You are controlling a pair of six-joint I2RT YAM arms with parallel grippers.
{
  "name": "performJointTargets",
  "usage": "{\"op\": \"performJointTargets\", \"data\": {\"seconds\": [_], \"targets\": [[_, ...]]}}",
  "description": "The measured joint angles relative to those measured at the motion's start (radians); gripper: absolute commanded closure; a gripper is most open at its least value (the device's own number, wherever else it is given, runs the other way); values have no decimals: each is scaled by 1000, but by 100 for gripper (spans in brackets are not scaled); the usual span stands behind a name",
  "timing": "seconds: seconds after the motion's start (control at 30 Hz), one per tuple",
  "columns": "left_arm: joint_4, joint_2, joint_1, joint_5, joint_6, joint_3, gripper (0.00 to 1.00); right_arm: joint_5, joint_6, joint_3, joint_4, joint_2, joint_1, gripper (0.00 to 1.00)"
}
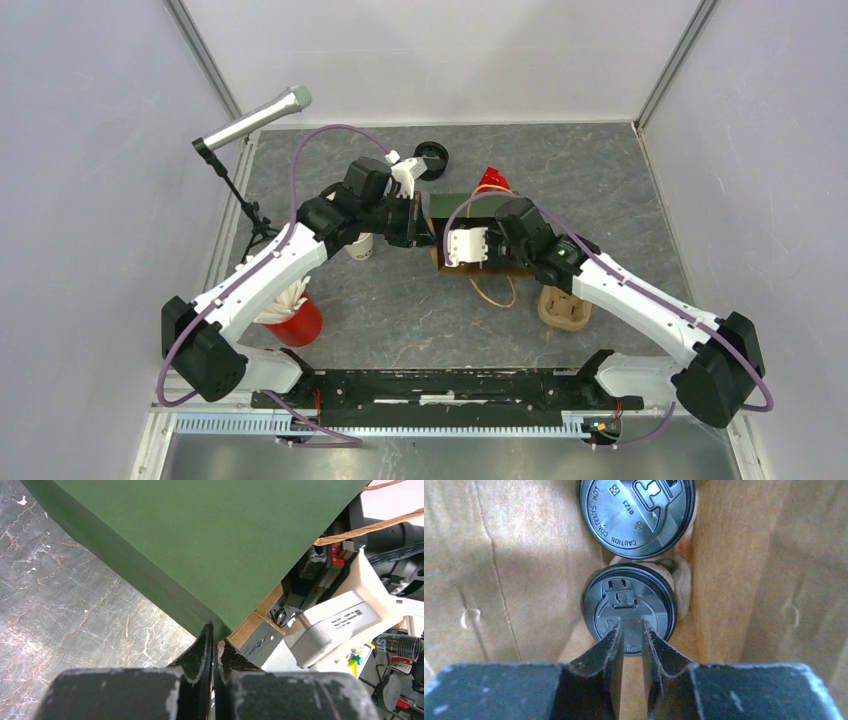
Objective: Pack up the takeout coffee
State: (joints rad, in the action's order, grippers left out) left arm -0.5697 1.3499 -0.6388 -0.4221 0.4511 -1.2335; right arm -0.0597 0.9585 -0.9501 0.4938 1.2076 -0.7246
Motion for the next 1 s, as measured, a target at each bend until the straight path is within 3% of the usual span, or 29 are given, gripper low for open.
{"op": "performJointTargets", "data": {"seconds": [0.63, 1.0], "targets": [[-1, 0, 0, -26, 0, 7, 98, -54, 26, 129, -268, 38, 3, 79], [0, 0, 0, -41, 0, 13, 98, -58, 31, 152, -337, 62, 40, 80]]}}
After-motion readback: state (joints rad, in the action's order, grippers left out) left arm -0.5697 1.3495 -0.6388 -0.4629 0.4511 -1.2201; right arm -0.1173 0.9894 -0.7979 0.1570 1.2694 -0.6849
